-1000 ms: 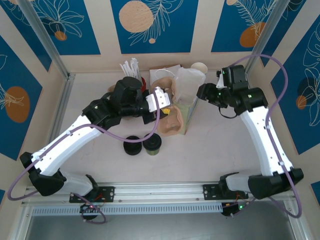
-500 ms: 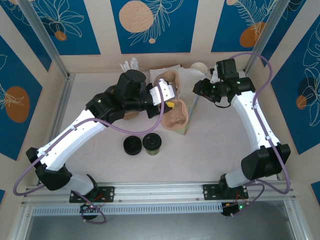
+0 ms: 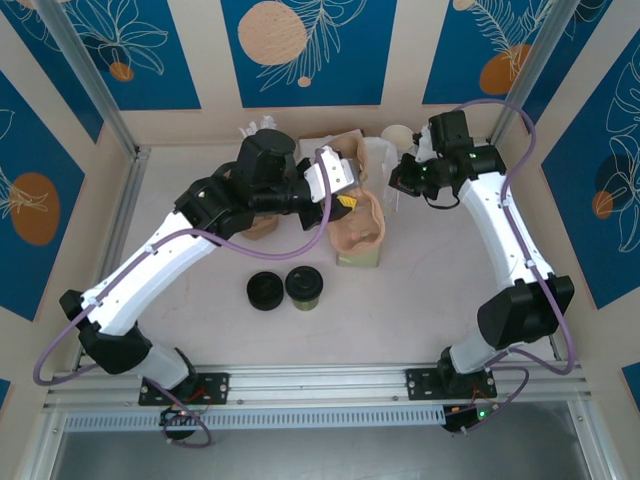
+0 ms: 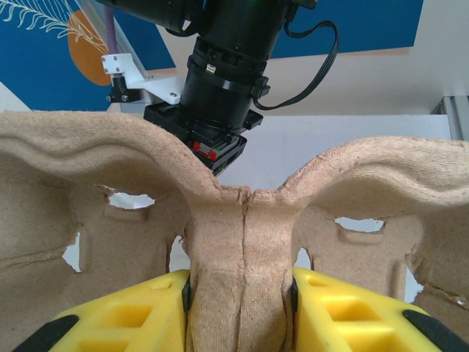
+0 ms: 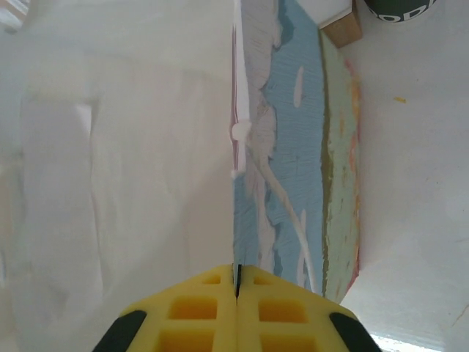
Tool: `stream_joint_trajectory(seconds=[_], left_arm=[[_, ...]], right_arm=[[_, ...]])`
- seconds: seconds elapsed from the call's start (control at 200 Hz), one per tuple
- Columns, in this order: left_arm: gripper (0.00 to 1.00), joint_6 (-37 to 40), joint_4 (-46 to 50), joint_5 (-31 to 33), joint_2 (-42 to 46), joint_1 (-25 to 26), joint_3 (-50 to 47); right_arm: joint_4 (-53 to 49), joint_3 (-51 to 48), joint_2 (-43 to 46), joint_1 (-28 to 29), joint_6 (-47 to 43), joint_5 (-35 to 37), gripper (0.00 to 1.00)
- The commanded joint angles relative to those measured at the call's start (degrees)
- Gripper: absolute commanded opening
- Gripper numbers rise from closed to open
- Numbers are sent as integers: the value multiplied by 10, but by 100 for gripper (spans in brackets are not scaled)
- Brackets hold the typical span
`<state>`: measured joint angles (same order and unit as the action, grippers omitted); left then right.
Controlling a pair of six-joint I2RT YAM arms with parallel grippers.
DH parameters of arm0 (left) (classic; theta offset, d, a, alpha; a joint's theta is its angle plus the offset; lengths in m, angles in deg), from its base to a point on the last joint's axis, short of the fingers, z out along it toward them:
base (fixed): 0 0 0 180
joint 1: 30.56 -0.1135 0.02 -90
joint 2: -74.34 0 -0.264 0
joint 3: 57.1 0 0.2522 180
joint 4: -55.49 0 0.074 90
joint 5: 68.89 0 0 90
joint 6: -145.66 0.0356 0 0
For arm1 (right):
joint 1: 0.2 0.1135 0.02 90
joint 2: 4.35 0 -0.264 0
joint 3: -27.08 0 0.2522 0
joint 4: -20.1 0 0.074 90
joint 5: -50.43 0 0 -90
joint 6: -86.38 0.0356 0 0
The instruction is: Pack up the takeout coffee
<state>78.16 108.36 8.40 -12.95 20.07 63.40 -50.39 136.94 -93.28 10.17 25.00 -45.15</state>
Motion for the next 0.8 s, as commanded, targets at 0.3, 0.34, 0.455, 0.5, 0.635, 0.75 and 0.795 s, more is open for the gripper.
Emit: stream_joint_trajectory(seconds=[0.3,0.34,0.455,0.5,0.635,0.75,0.795], left_arm=[[36,-55,36,-63,-81,-3,85],[36,-60,43,-70,-90,-3,93],[36,-71,60,-84,-110,-4,112],[36,-74,61,-88,-113,-4,113],[37,-86,74,-113,-124,-9,113],[38,-94,88,-146,-134,-13,112],[38,-98,92,-148,-137,-14,110]], right_arm=[[-91,-6,81,3,-30,-69,4],[-95,-14,88,4,-31,-79,4],[-105,-39,108,4,-31,-103,4],[-108,-50,116,4,-31,-108,4],[-105,-87,139,3,-35,-120,4],[-118,-105,140,3,-53,-145,3],[-124,-111,140,3,-58,-147,3]])
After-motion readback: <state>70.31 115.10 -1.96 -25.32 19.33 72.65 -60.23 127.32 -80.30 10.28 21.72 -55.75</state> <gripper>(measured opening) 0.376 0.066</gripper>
